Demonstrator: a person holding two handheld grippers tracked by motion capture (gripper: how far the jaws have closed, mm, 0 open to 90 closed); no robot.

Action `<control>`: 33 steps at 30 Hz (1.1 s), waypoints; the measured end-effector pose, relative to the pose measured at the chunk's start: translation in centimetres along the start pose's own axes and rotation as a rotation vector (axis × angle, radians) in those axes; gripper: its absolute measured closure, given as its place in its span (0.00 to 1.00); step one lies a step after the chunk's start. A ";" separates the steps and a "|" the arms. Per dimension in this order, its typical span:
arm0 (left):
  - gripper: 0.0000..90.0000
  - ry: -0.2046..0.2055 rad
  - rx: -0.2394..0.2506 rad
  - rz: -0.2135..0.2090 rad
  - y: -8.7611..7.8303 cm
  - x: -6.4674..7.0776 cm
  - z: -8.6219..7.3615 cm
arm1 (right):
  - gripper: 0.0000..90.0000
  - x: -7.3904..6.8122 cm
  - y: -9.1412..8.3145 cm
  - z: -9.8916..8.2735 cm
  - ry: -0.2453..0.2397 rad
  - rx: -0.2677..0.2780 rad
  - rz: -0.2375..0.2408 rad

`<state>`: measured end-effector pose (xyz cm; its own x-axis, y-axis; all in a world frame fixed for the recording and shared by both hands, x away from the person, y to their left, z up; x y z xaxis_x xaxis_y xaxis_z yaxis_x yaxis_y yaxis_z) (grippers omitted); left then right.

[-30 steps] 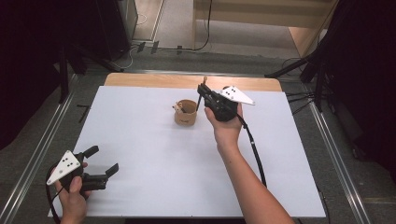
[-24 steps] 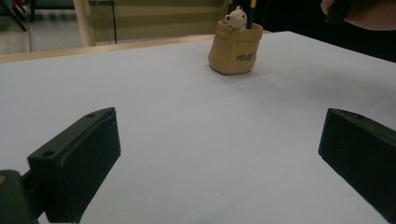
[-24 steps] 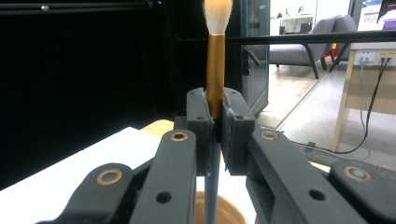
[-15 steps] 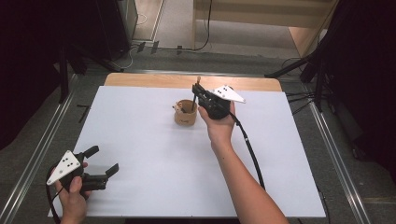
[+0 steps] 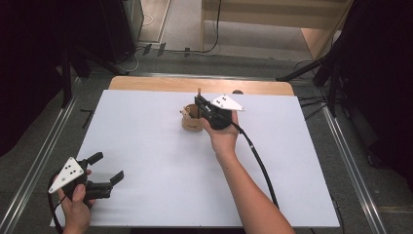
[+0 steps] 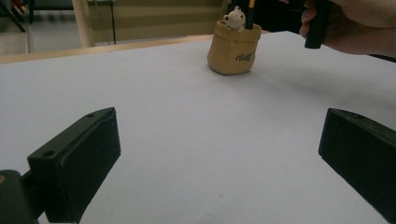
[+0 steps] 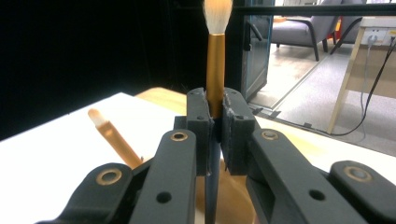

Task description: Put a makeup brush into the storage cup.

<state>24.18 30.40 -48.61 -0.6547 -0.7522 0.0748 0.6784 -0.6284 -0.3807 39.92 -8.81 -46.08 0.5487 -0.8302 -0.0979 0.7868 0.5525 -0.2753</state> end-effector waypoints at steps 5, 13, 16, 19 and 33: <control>0.00 0.002 0.001 -0.001 0.0 0.0 0.0 | 0.94 0.2 0.2 -0.9 0.033 -0.015 -0.018; 0.00 0.000 0.001 -0.001 0.1 0.1 0.0 | 0.81 0.4 0.4 -1.7 0.035 -0.047 -0.007; 0.00 0.000 0.004 0.000 0.0 0.1 0.0 | 0.58 0.4 0.0 -1.3 0.043 -0.045 -0.038; 0.00 0.001 0.004 0.000 0.0 0.1 0.0 | 0.46 0.6 -0.5 -1.0 0.058 -0.043 -0.066; 0.00 0.004 0.000 0.001 0.0 0.1 0.1 | 0.19 1.7 -3.7 -2.1 0.077 -0.043 -0.080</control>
Point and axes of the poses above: each handheld gripper's, and its own axes: y roughly forward along the jaws, z roughly out of its top, x roughly to its right, the point moved 1 cm from there along y, roughly forward along the jaws, and after that the axes turned 5 degrees about -x, right-handed, at the moved point
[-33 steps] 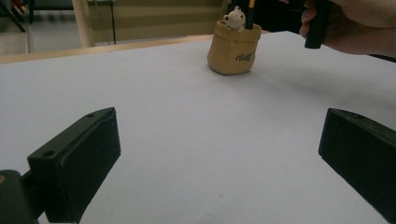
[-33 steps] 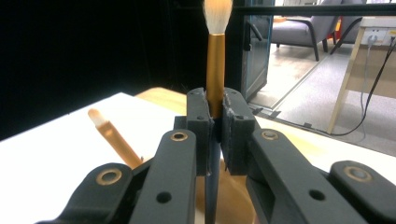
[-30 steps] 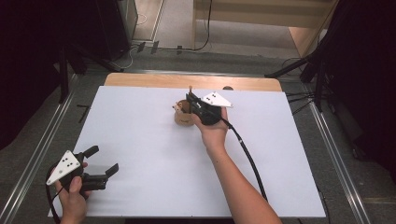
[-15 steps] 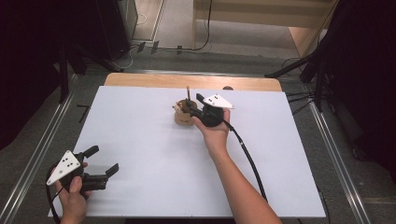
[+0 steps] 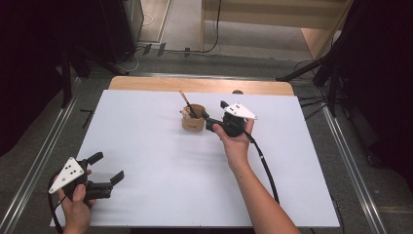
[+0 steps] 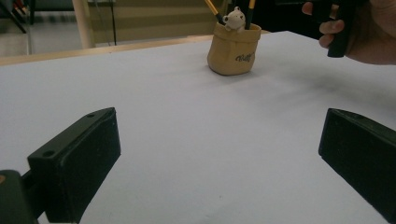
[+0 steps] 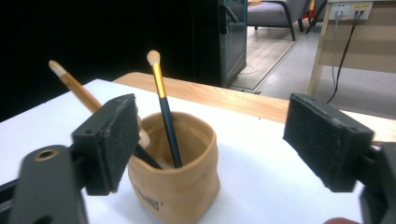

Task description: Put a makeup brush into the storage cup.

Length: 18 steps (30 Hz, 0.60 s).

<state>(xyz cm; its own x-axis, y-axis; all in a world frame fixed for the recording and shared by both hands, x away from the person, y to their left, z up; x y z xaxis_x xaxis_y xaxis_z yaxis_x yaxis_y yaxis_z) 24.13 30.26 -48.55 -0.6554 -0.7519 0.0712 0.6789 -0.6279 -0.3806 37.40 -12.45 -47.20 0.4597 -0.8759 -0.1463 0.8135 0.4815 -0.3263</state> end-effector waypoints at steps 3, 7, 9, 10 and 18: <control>0.00 0.001 -0.001 0.001 0.0 0.0 0.0 | 0.16 0.4 -0.8 -0.4 0.016 0.000 0.008; 0.00 0.002 -0.001 0.001 0.0 0.1 0.0 | 0.16 0.9 -1.7 -0.8 0.048 0.001 -0.026; 0.00 0.001 -0.002 0.001 0.1 0.1 0.0 | 0.15 1.2 -2.1 -1.0 0.042 -0.003 -0.035; 0.00 0.002 -0.003 0.001 0.1 0.1 0.0 | 0.15 1.3 -2.3 -1.1 0.038 -0.002 -0.036; 0.00 0.007 -0.007 -0.001 0.1 0.1 0.0 | 0.11 2.3 -4.2 -2.0 0.026 -0.008 -0.043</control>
Point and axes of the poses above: each handheld gripper's, and its own axes: y roughly forward along the jaws, z roughly out of its top, x roughly to its right, the point moved 1 cm from there along y, roughly forward along the jaws, and after that the axes turned 5 degrees about -x, right-handed, at the moved point
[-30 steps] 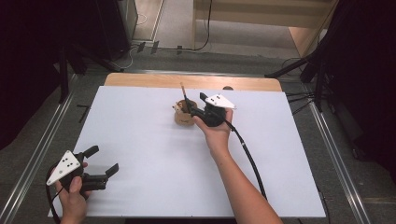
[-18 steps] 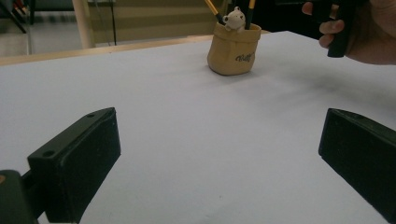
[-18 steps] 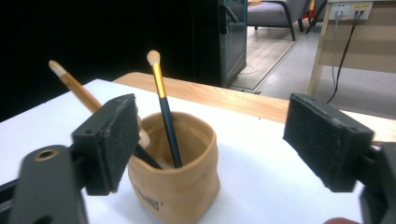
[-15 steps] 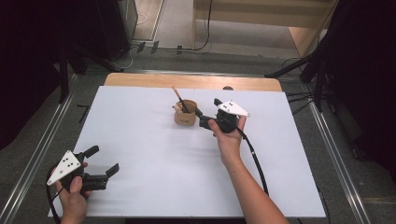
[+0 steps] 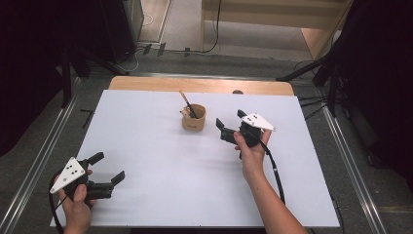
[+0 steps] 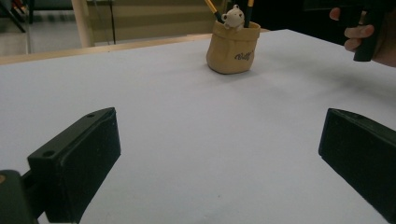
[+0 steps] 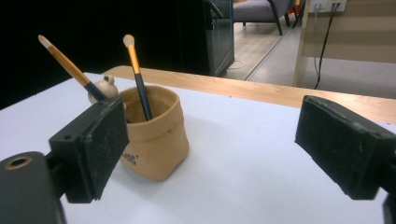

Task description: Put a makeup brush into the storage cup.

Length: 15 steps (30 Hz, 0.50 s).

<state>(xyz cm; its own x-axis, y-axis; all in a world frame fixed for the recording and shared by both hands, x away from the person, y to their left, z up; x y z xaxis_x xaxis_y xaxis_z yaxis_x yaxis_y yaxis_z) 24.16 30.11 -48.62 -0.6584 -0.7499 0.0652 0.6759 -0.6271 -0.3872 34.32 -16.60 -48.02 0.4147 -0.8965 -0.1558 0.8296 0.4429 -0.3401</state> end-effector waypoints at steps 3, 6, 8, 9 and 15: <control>0.00 0.000 0.000 0.000 0.0 0.0 0.0 | 0.07 0.4 -0.7 -0.3 -0.005 -0.004 -0.006; 0.00 0.000 0.000 0.001 0.0 0.0 0.0 | 0.06 0.7 -1.5 -0.7 -0.008 -0.007 -0.004; 0.00 0.001 0.000 0.001 0.0 0.0 0.0 | 0.04 0.9 -1.9 -0.9 -0.015 -0.007 -0.005; 0.00 0.001 0.000 0.000 0.0 0.0 0.0 | 0.04 0.9 -2.2 -1.0 -0.014 -0.006 -0.007; 0.00 0.003 -0.002 0.001 0.0 0.0 0.0 | 0.00 1.4 -3.6 -1.5 -0.026 -0.011 -0.011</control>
Point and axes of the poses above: each handheld gripper's, and its own axes: y roughly forward along the jaws, z roughly out of its top, x roughly to its right, the point moved 1 cm from there along y, roughly forward along the jaws, and after that the axes turned 5 degrees about -x, right-handed, at the moved point
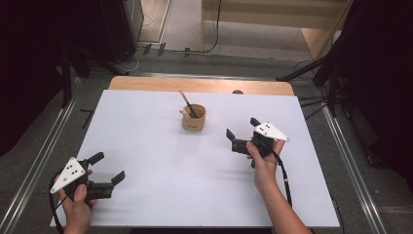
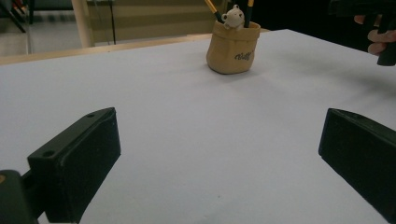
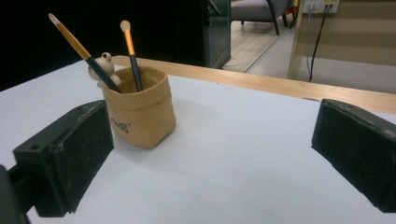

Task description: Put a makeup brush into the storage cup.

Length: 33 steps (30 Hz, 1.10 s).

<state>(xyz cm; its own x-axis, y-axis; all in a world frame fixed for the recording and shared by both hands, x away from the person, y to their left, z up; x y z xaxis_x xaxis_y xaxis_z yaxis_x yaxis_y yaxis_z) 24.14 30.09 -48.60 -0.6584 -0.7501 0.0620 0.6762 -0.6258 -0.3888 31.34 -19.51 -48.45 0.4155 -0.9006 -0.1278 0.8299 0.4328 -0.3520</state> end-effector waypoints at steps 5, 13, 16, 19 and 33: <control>0.00 0.000 0.003 0.000 0.0 0.0 0.0 | 0.00 0.5 -1.1 -0.6 0.001 0.003 -0.002; 0.00 0.000 0.002 0.000 0.0 0.1 0.0 | 0.00 1.3 -2.9 -1.5 0.009 0.012 -0.010; 0.00 -0.001 0.001 0.001 0.0 0.1 0.0 | 0.00 1.7 -3.7 -2.0 0.011 0.008 -0.015; 0.00 0.000 0.000 0.002 0.0 0.1 0.0 | 0.00 2.1 -4.5 -2.6 0.018 0.010 -0.023; 0.00 0.001 0.003 0.000 0.0 0.3 0.2 | 0.00 3.9 -7.6 -5.4 0.051 0.004 -0.057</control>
<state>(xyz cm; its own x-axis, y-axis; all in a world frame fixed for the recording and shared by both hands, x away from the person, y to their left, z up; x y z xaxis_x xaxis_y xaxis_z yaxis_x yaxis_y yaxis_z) 24.00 29.86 -48.44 -0.6589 -0.7497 0.0612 0.6771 -0.6266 -0.3859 24.65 -26.56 -51.24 0.3480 -0.9246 -0.1551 0.8531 0.3809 -0.3565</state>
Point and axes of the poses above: each handheld gripper's, and its own axes: y roughly forward along the jaws, z roughly out of its top, x roughly to its right, the point moved 1 cm from there along y, roughly forward along the jaws, and after that the axes turned 5 degrees about -x, right-handed, at the moved point
